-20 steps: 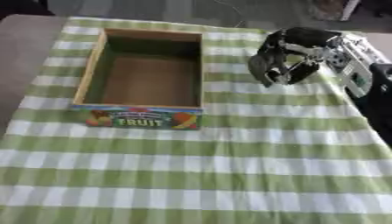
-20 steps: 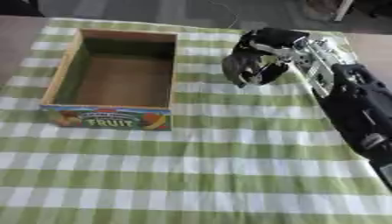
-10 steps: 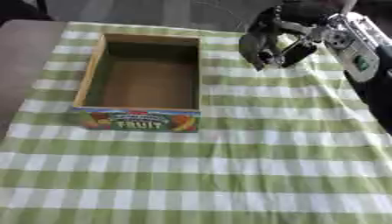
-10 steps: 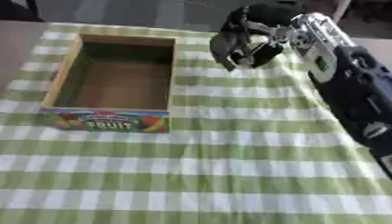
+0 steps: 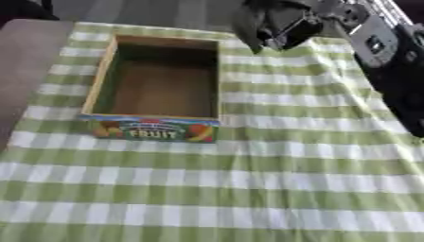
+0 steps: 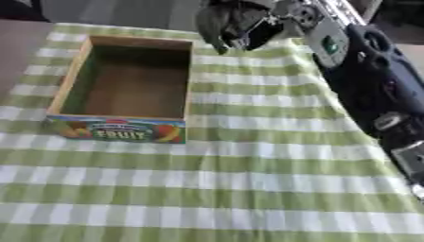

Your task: Pick up objects on the table and place them in the box.

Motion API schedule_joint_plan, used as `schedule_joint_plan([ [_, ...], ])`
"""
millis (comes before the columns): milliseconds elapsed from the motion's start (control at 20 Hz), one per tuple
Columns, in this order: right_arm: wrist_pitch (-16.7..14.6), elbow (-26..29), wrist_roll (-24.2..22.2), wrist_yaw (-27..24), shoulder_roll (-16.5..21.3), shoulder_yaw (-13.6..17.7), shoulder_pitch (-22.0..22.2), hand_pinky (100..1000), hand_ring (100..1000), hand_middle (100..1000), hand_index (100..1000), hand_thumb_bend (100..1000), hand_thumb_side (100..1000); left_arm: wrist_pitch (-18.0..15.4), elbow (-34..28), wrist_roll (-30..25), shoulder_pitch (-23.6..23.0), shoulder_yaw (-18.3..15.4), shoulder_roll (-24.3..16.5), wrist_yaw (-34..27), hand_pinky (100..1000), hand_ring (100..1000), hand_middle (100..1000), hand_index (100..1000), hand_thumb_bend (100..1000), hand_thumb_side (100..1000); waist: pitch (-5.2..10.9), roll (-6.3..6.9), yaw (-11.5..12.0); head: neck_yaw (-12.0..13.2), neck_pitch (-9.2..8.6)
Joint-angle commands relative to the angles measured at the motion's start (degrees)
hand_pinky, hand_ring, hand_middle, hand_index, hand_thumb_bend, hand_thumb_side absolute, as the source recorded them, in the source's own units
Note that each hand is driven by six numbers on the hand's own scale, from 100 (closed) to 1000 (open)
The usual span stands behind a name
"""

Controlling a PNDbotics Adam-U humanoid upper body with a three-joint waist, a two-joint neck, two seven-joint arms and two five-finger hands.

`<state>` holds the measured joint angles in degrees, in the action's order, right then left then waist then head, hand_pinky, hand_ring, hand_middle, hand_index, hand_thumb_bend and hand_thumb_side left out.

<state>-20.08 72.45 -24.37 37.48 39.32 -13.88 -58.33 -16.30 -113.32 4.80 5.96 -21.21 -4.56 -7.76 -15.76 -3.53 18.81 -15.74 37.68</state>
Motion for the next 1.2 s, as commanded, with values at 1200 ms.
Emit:
schedule_joint_plan([
  [1200, 1.33, -9.39, 2.4, 10.02, -14.22, -1.83, -3.46, 873, 887, 562, 661, 100, 233, 0.09, -1.27, -1.97, 2.4, 1.56, -0.88, -2.38, 297, 344, 594, 388, 100, 794, -0.29, -0.98, 5.91, -5.1, -0.96],
])
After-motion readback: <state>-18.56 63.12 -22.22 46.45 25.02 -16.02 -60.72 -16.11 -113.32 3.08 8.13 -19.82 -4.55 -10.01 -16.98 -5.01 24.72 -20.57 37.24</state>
